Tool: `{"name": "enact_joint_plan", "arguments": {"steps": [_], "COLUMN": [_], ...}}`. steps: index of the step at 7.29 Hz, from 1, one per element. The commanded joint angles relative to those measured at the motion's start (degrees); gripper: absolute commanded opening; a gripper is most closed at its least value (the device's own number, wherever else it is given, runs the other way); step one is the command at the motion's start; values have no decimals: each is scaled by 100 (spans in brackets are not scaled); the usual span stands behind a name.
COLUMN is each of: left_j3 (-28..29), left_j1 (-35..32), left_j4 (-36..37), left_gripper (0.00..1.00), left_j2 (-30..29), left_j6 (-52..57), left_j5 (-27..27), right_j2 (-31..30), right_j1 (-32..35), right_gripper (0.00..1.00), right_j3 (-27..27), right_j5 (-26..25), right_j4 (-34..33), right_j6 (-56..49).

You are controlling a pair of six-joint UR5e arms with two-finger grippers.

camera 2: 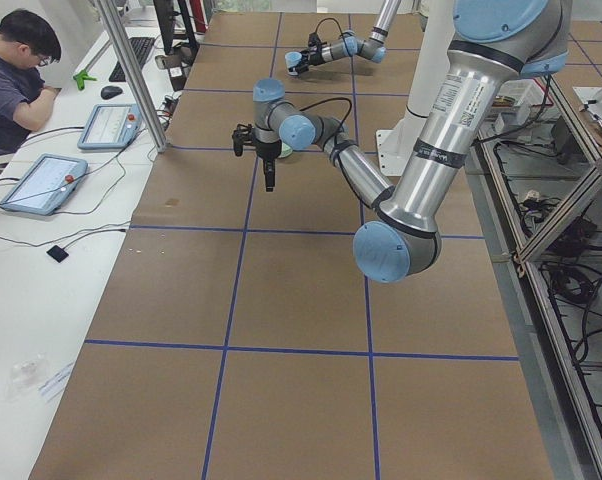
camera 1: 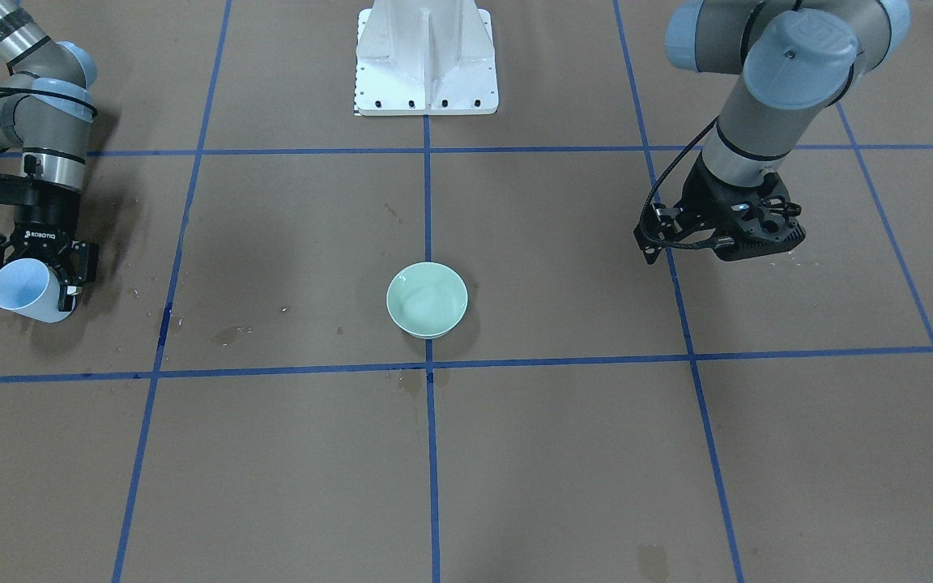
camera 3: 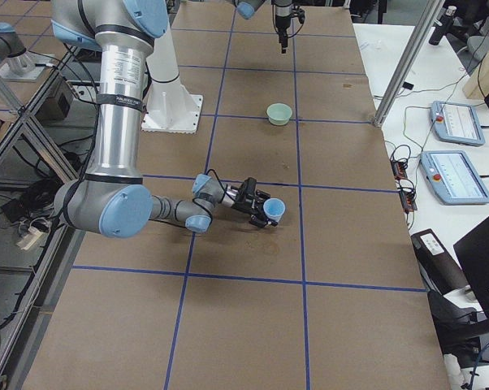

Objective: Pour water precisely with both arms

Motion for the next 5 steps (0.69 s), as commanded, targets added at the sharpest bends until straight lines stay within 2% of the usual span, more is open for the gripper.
{"name": "enact_joint_plan", "arguments": {"steps": [1,5], "left_j3": [0,0], "left_j1": [7,7], "left_j4": [0,0], "left_gripper": [100,100], "left_j2": [0,0], "left_j6": [0,0], "left_j5": [-3,-3], "right_j2": [9,-351], "right_j1": [7,-19], "right_gripper": [99,99], "right_j3": [50,199], "right_j5": [7,103], "right_j4": [17,597], "right_j6": [-1,-379]}}
